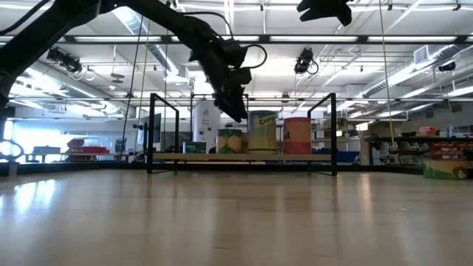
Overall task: Pick and place cans onto a shelf
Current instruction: Adjust the canned goods on the shelf
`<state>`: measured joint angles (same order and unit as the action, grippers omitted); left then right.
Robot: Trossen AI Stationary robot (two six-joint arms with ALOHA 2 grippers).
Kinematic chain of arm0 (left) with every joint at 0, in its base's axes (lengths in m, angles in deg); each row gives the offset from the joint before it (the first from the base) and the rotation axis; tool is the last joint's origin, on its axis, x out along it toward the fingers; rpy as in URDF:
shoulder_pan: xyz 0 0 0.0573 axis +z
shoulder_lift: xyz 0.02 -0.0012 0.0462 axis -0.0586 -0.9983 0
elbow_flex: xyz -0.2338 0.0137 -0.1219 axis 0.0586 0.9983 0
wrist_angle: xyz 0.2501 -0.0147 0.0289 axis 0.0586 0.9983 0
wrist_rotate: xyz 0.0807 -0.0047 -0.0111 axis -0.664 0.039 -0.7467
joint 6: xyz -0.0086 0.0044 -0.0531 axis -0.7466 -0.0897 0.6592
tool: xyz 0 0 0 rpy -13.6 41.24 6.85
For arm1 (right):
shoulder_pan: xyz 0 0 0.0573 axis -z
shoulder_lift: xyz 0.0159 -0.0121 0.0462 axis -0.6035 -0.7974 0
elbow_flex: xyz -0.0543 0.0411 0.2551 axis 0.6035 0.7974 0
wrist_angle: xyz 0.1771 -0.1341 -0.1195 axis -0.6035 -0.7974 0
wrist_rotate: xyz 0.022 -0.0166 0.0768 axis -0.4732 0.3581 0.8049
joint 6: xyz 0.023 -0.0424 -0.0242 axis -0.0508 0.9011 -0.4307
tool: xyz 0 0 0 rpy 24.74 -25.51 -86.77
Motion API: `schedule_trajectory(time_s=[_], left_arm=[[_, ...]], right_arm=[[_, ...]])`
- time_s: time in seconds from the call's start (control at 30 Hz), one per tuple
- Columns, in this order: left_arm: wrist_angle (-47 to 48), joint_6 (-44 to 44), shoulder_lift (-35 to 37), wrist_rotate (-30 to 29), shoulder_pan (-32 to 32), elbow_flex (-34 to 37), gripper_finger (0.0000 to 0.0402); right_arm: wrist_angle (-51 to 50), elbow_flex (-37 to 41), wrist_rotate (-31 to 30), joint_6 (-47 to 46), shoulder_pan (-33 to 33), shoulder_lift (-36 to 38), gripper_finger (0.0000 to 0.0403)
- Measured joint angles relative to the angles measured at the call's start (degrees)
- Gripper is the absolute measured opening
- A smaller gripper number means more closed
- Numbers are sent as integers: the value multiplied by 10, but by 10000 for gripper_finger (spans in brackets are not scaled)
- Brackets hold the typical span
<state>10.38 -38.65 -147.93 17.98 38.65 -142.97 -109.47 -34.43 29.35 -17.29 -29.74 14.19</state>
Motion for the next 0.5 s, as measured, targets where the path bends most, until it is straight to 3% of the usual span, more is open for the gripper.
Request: schedule_trajectory(time_s=[0.1, 0.2, 0.3, 0.43, 0.5], left_arm=[[3, 3, -6, -3, 7, 0, 294], [16, -5, -12, -2, 7, 7, 264], [15, -3, -12, 20, 7, 14, 192], [-17, -3, -12, 9, 6, 29, 54], [-28, 4, -12, 8, 9, 30, 16]], right_arm=[[-10, 0, -11, -2, 0, 0, 137], [-30, 0, -13, -2, 0, 0, 130], [-55, 0, -12, -2, 0, 0, 118], [-65, 0, -12, -1, 0, 0, 102], [-64, 0, -12, 1, 0, 0, 98]])
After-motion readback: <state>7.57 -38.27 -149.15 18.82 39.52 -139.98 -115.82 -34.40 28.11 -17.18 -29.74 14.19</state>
